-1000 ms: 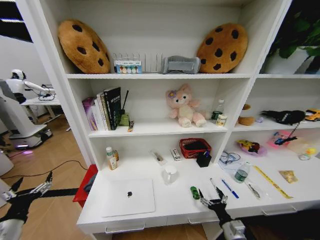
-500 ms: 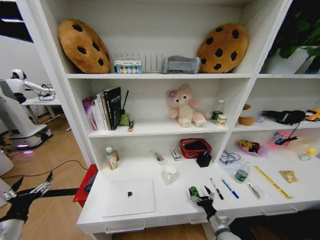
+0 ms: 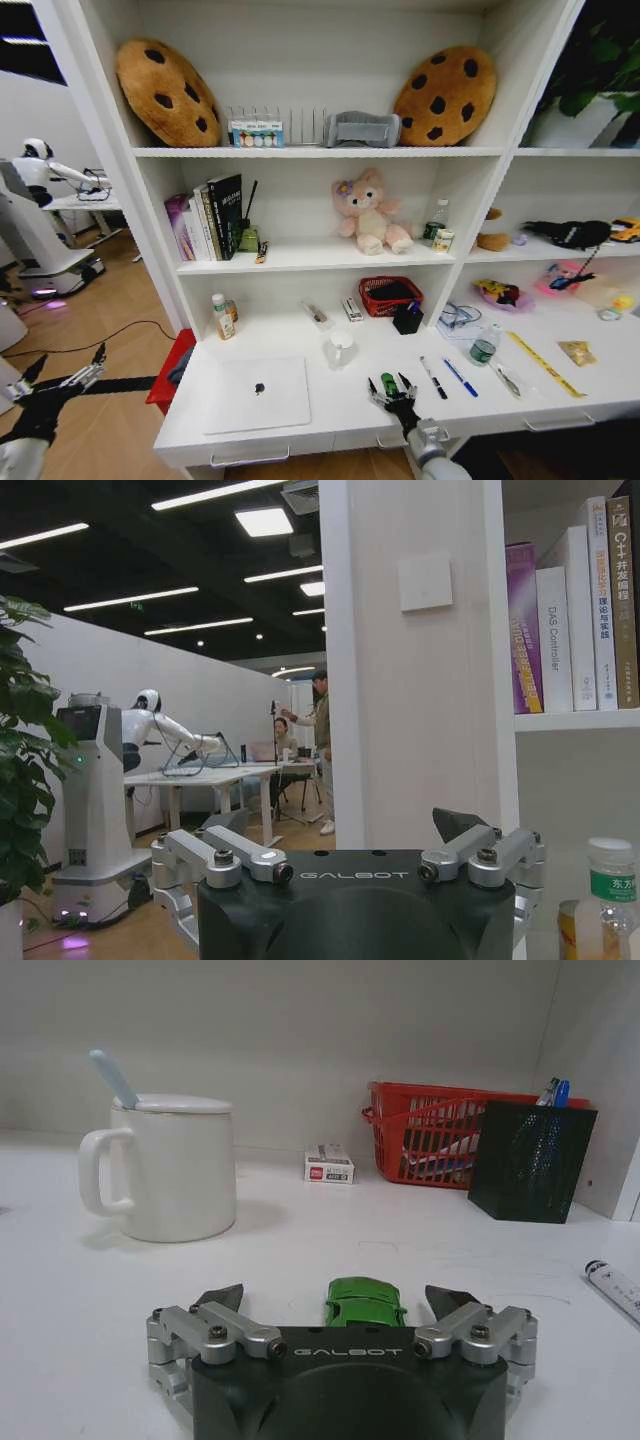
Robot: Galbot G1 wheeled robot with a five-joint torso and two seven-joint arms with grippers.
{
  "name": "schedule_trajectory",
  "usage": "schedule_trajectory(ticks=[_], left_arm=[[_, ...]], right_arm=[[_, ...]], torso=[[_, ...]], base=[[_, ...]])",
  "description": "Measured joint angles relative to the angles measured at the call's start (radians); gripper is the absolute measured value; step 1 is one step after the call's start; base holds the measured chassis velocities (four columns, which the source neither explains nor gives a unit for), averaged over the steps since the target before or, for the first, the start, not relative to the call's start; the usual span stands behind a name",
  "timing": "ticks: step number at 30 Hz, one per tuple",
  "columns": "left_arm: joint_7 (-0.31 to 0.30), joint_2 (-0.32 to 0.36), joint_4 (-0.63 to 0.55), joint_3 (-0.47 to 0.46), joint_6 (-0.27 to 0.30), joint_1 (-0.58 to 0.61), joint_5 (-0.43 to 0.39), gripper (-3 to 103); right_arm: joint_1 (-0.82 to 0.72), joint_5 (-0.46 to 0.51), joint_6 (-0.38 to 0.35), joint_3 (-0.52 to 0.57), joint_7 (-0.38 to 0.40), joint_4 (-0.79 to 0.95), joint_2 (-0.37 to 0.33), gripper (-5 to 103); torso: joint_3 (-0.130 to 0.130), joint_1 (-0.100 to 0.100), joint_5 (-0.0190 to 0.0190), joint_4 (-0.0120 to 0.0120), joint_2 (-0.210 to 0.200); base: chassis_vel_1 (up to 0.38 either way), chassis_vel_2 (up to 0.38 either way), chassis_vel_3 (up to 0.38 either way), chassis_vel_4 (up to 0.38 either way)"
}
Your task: Organize the objects on the table.
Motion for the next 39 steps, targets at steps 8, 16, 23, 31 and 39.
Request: schedule_trajectory(ticks=[8, 16, 23, 31, 39], left_arm=[[0.000, 0.000, 0.000, 0.000, 0.000, 0.000, 0.000, 100], [0.000, 0.000, 0.000, 0.000, 0.000, 0.000, 0.000, 100], [0.000, 0.000, 0.000, 0.000, 0.000, 0.000, 0.000, 100], [0.000, 0.000, 0.000, 0.000, 0.000, 0.000, 0.000, 100], [0.000, 0.000, 0.000, 0.000, 0.000, 0.000, 0.000, 100]], right_arm=[[0.000, -0.007, 0.002, -0.003, 0.002, -0.010, -0.008, 77], [-0.002, -0.007, 0.002, -0.001, 0.007, -0.004, -0.010, 55], [-0.013, -0.005, 0.000, 0.009, 0.011, 0.009, -0.011, 35], [-0.093, 0.007, 0.003, 0.071, 0.016, 0.173, -0.039, 35], [-0.083, 0.230, -0.133, 0.151, 0.058, 0.483, -0.161, 35]], torso=[[0.000, 0.000, -0.0002, 0.0000, 0.000], [0.000, 0.000, 0.0000, 0.0000, 0.000], [0.000, 0.000, 0.0001, -0.0001, 0.000], [0.000, 0.000, 0.0002, -0.0003, 0.000], [0.000, 0.000, 0.0001, -0.0002, 0.000]], base=[[0.000, 0.000, 0.000, 0.000], [0.000, 0.000, 0.000, 0.000], [0.000, 0.000, 0.000, 0.000], [0.000, 0.000, 0.000, 0.000], [0.000, 0.000, 0.000, 0.000]])
